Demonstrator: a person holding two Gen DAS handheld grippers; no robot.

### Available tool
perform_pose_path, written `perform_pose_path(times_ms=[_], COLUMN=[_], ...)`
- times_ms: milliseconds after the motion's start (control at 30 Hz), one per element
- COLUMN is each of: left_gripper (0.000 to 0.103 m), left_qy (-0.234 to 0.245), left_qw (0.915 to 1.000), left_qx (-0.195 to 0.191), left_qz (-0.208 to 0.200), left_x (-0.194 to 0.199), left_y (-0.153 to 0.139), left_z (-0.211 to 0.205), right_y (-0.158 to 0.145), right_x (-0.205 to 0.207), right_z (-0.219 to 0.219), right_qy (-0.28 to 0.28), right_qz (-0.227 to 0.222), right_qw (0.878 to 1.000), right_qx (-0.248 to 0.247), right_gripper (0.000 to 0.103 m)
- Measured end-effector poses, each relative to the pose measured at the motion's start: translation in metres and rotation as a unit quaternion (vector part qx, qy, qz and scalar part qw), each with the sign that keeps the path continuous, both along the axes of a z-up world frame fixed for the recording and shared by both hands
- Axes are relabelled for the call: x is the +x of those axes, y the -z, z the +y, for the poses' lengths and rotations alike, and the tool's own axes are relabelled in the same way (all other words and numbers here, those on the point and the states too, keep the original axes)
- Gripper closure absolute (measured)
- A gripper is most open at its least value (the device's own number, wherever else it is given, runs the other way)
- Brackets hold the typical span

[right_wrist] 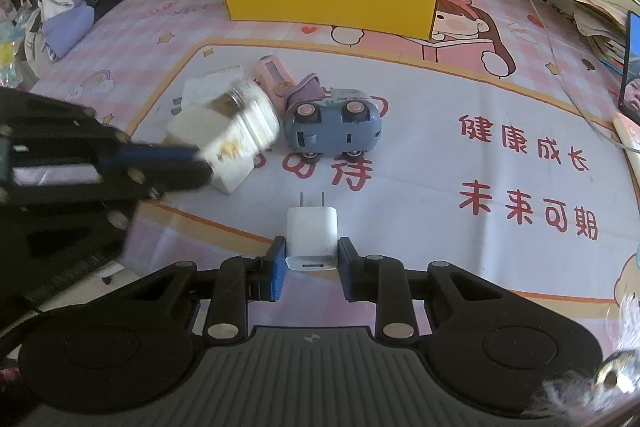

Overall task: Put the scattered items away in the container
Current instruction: 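Grasp the white charger with the right tool while the left tool grasps the cable-wrapped charger, then lift both held chargers and carry them toward the yellow box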

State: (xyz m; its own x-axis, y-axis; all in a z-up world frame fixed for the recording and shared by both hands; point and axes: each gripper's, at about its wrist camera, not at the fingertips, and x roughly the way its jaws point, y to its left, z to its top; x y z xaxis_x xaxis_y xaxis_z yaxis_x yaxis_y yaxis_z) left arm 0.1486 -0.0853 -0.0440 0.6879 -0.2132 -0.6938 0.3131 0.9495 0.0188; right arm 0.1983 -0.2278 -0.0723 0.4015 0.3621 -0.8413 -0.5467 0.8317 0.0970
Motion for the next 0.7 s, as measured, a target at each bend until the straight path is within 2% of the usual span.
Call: perform_pose_path(times_ms=[100, 333, 700], left_gripper=[0.102, 0.101, 0.101], left_qy=[-0.022, -0.059, -0.086], left_qw=[0.9995, 0.9976, 0.9952], left_qx=[-0.013, -0.014, -0.013], left_qz=[-0.017, -0.034, -0.045], left_x=[-0.003, -0.009, -0.022], left_y=[-0.009, -0.018, -0.024], left_z=[0.008, 0.026, 0.040], right_y=[-0.002, -0.006, -0.012], right_x=[-0.001, -0.004, -0.009], right_z=[0.000, 0.001, 0.002], right_qy=[0.000, 0.002, 0.006], right_qz=[-0.005, -0.012, -0.020], right_qw=[1.000, 1.000, 1.000], right_qx=[0.003, 0.009, 0.017], right_gripper=[0.078, 0.078, 0.078])
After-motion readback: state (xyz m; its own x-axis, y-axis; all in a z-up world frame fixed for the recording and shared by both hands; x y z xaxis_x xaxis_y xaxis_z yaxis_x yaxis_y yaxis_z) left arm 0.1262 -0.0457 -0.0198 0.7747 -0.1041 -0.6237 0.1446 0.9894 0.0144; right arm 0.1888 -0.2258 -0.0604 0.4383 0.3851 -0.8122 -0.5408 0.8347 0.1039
